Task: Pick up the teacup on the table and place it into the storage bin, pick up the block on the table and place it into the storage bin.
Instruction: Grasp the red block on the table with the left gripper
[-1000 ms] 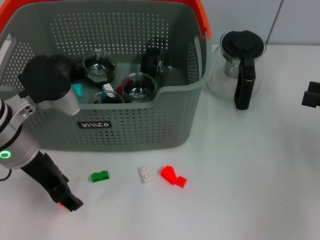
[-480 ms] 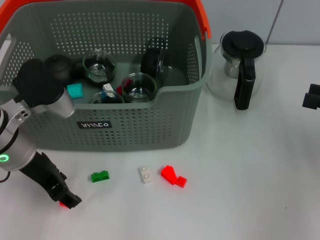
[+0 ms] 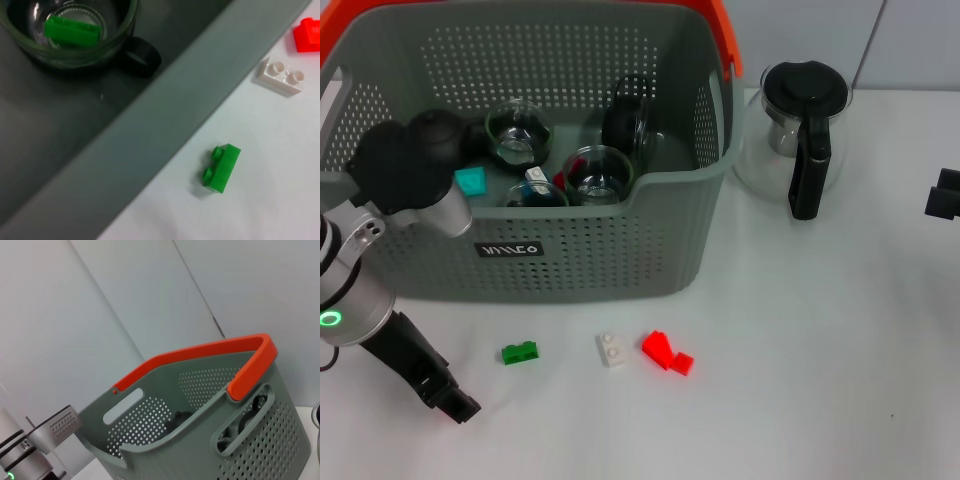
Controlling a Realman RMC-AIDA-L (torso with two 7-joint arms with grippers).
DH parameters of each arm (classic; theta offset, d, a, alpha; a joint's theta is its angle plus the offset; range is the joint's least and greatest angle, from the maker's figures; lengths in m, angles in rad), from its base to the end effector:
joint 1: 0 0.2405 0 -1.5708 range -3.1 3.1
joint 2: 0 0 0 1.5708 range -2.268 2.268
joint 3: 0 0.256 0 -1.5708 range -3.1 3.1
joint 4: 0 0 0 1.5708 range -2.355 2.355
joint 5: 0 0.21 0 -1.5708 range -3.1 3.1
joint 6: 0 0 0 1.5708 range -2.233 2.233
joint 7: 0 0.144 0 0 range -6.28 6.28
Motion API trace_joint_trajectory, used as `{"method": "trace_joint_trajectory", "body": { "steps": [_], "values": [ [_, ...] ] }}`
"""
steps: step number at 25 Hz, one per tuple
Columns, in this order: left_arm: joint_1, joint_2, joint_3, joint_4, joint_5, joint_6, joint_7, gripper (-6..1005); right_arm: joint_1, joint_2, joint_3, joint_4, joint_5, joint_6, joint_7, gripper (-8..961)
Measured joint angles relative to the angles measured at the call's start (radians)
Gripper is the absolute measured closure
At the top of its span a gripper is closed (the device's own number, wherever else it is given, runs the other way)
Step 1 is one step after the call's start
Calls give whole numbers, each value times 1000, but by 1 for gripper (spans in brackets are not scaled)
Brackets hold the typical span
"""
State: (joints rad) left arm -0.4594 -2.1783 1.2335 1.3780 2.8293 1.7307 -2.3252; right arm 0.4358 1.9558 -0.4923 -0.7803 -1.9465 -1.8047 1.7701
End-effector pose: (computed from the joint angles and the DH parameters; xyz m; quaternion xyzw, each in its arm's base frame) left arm -0.2457 0.3037 0.0071 -0.8922 -0.3489 0.2612 0.1187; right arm 0.2903 0.3076 0.0982 -0.8707 0.3557 0.3131 0.1317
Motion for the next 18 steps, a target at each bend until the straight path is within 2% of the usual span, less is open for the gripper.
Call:
{"method": "trace_joint_trajectory", "body": {
  "steps": [18],
  "values": [
    [-3, 0, 11, -3, 26, 13, -42, 379, -3, 0, -2, -1, 0, 1, -2, 131]
  ]
}}
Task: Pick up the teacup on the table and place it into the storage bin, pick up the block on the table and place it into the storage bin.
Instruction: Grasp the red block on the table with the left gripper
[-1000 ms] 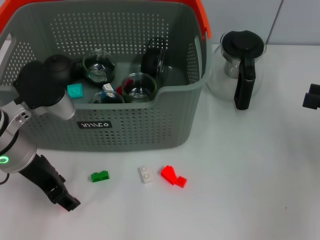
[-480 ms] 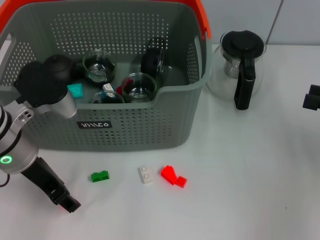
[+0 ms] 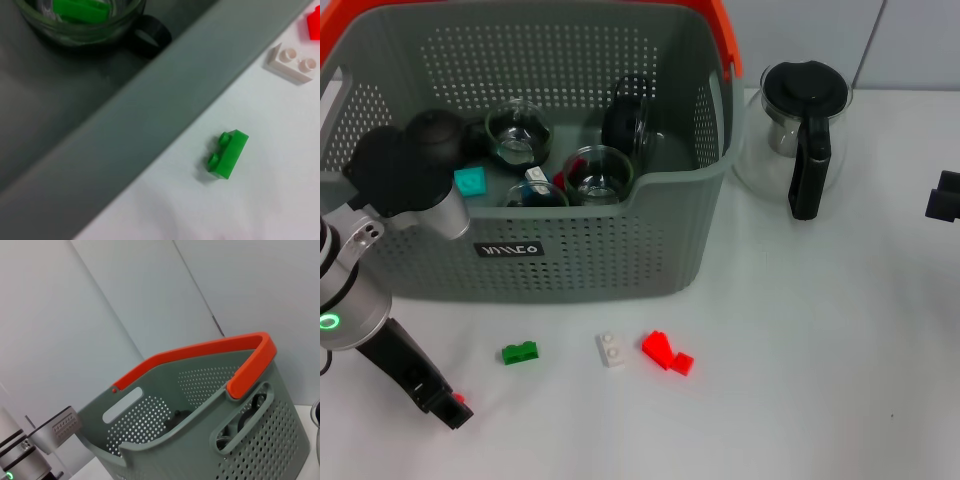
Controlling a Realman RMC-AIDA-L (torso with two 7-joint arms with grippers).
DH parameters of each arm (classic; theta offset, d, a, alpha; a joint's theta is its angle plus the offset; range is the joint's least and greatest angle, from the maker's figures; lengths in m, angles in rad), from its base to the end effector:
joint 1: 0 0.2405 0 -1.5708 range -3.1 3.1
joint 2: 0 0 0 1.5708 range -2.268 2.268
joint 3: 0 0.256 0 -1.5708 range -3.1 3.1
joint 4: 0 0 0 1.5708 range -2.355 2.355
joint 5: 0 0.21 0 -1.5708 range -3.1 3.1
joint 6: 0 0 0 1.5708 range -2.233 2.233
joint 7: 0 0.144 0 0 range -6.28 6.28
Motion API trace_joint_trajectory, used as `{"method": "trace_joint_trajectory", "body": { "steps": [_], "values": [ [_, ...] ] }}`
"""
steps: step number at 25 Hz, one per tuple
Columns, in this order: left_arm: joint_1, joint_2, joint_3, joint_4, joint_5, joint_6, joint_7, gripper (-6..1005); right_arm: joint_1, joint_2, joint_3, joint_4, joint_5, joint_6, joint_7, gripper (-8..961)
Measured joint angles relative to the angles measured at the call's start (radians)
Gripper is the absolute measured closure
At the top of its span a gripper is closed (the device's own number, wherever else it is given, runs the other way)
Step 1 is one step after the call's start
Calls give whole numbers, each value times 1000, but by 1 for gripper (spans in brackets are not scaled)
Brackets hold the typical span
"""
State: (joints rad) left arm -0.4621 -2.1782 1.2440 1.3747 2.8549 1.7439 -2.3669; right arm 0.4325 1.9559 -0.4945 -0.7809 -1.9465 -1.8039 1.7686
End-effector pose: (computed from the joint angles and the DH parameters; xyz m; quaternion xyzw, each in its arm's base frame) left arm -0.2476 0.3018 0.0073 -0.8810 -0.3655 0.2751 0.1208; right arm 0.2912 0.3067 0.0980 -0.8708 0.3563 0.3120 0.1322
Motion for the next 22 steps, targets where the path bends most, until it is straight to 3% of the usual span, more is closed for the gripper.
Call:
{"method": "trace_joint_trajectory", "body": {
  "steps": [11, 17, 22],
  "values": [
    [-6, 0, 22, -4, -2, 12, -3, 410, -2, 0, 1, 0, 0, 0, 0, 132],
    [-11, 0, 52, -10, 0, 8, -7, 555, -7, 0, 1, 0, 0, 0, -1, 132],
    [-12, 0, 54, -14, 1, 3, -10, 555, -9, 0, 2, 1, 0, 0, -6, 132]
  ]
}}
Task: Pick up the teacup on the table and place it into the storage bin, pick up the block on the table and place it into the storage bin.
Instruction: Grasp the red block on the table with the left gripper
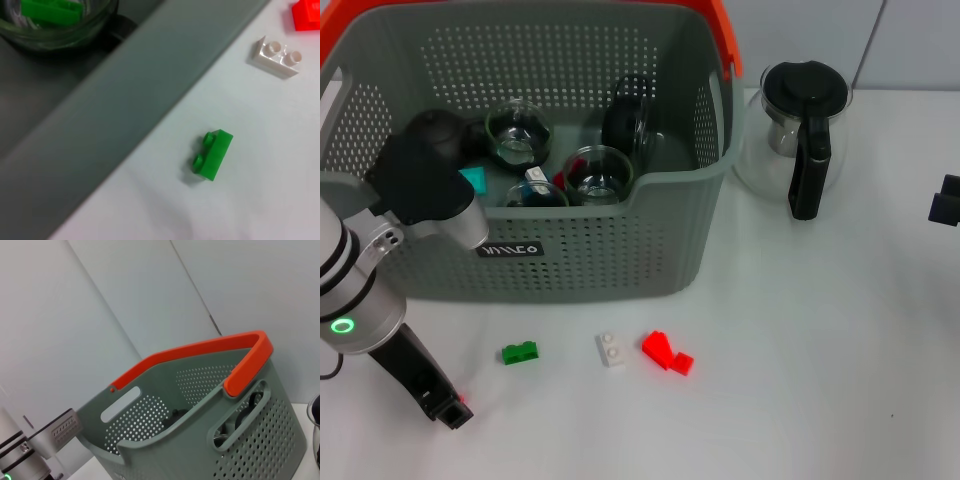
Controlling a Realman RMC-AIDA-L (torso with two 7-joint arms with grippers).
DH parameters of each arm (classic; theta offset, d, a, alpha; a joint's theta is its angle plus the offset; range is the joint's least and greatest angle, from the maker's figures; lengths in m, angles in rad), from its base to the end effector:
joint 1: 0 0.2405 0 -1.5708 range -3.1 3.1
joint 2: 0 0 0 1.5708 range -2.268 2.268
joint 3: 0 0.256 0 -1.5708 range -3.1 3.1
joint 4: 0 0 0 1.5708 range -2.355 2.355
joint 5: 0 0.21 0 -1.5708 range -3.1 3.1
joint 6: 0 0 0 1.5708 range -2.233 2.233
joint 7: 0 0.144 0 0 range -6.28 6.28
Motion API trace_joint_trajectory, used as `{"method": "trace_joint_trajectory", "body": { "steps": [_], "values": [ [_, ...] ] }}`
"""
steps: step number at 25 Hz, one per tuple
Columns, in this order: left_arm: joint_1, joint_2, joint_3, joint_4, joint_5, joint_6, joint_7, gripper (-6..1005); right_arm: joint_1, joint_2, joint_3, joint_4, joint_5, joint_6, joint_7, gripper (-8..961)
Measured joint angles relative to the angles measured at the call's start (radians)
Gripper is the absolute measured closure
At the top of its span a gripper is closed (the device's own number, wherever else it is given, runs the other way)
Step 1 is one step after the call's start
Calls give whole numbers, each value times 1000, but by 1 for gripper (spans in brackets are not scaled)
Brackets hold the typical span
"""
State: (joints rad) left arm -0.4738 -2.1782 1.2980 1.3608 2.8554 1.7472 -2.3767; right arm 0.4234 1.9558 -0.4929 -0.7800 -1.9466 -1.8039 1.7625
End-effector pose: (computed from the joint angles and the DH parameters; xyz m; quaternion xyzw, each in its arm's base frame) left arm -0.2418 0.3009 -0.0015 -0.8845 -0.3484 0.2909 0.1076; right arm 0.2942 0.3040 0.0981 -0.8698 0.3580 0.3116 0.1349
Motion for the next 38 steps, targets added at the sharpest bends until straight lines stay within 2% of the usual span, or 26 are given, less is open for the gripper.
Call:
{"method": "trace_joint_trajectory", "body": {
  "steps": [38],
  "values": [
    [-24, 2, 27, -69, 2, -52, -28, 554, -11, -3, -2, 15, -2, -8, -6, 131]
  ]
}}
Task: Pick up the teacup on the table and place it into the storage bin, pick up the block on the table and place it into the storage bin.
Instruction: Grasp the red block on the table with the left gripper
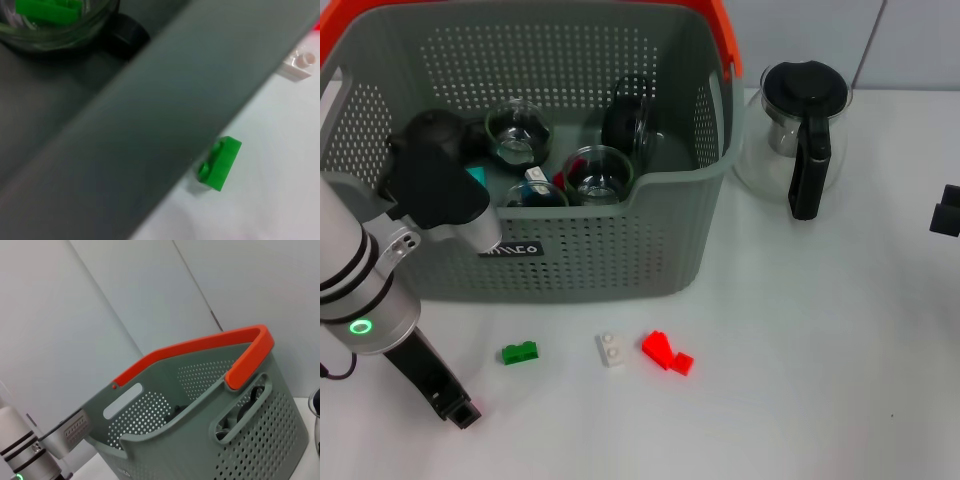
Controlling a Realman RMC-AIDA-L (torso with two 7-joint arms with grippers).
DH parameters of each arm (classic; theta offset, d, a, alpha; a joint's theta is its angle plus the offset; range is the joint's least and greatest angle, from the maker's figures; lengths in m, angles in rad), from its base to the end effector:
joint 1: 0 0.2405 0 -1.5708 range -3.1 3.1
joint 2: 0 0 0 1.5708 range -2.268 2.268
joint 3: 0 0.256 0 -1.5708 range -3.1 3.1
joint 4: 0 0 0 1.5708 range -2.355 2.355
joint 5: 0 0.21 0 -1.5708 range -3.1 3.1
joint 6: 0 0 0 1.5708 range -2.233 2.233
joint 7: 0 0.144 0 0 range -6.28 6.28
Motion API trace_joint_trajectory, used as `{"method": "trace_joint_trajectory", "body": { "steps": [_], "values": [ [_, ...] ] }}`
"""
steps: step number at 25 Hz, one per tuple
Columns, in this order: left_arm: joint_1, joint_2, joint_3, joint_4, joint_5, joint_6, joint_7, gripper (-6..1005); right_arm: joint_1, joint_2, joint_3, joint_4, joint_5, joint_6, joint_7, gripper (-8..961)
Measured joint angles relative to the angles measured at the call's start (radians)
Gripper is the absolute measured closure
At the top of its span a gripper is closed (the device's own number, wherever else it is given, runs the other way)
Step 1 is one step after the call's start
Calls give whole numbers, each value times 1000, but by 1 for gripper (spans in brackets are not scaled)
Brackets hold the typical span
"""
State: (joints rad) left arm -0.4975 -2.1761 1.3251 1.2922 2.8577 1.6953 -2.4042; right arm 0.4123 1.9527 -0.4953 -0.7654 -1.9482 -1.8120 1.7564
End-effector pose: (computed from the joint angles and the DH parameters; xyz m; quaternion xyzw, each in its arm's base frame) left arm -0.2443 0.3060 -0.0128 -0.8815 -0.3504 0.2975 0.1080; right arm 0.2980 0.2990 0.0963 -0.8683 0.3635 0.3117 0.1296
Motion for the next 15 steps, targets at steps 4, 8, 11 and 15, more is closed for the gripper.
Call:
{"method": "trace_joint_trajectory", "body": {
  "steps": [4, 8, 11, 15],
  "values": [
    [-2, 1, 2, -5, 0, -1, -1, 555, -2, 0, 1, 0, 0, 0, 0, 131],
    [-5, 2, 2, -6, 1, -2, -6, 555, -3, 0, 3, 0, 0, 1, -2, 131],
    [-8, 2, 2, -6, 1, -2, -11, 554, -3, 0, 2, 0, 0, 0, -2, 131],
    [-8, 3, 2, -6, 2, -2, -11, 555, -3, 0, 4, 0, 0, 0, -2, 131]
  ]
}}
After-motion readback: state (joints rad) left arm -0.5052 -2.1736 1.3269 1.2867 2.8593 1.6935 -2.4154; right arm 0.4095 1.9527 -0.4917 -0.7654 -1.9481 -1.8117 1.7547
